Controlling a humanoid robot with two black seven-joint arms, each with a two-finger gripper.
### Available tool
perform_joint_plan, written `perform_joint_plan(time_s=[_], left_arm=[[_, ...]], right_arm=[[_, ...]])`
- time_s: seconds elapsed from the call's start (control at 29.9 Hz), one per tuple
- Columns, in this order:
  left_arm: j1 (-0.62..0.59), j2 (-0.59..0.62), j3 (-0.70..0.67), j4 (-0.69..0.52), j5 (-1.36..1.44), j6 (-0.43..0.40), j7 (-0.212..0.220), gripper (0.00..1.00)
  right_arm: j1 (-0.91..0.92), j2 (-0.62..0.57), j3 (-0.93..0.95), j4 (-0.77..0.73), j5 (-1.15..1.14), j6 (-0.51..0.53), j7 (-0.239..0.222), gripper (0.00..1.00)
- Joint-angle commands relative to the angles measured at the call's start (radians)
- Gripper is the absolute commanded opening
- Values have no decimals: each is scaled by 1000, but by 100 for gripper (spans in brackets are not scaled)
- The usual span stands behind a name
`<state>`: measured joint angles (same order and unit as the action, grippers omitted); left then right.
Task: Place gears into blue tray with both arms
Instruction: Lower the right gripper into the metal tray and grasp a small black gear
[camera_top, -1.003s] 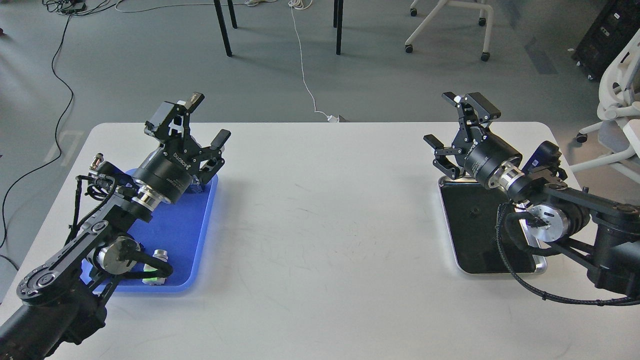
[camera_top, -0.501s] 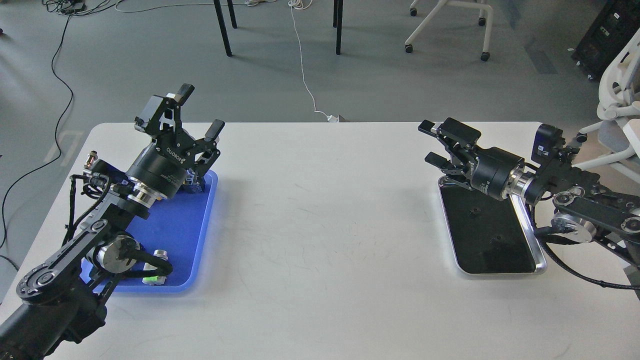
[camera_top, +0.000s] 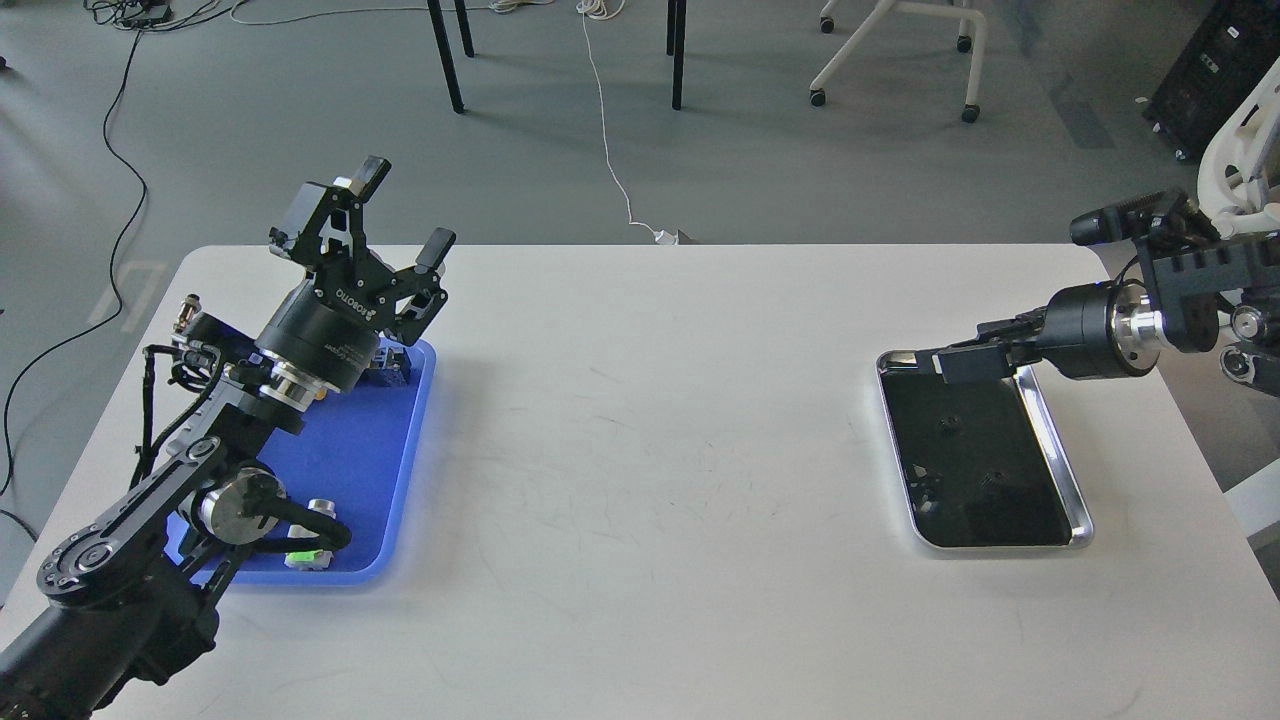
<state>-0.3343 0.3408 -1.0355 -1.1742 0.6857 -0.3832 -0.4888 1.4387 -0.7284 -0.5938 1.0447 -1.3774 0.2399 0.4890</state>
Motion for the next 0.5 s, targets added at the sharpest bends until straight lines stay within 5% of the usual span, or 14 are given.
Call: perform_joint_plan(time_s=[0.0, 0.47], left_arm=[[1, 1, 0, -7, 0, 1, 0, 98], [1, 7, -3, -12, 3, 1, 0, 98]], right_arm=[[15, 61, -72, -73, -121, -13, 0, 97], [-89, 300, -209, -282, -114, -120, 0, 77]])
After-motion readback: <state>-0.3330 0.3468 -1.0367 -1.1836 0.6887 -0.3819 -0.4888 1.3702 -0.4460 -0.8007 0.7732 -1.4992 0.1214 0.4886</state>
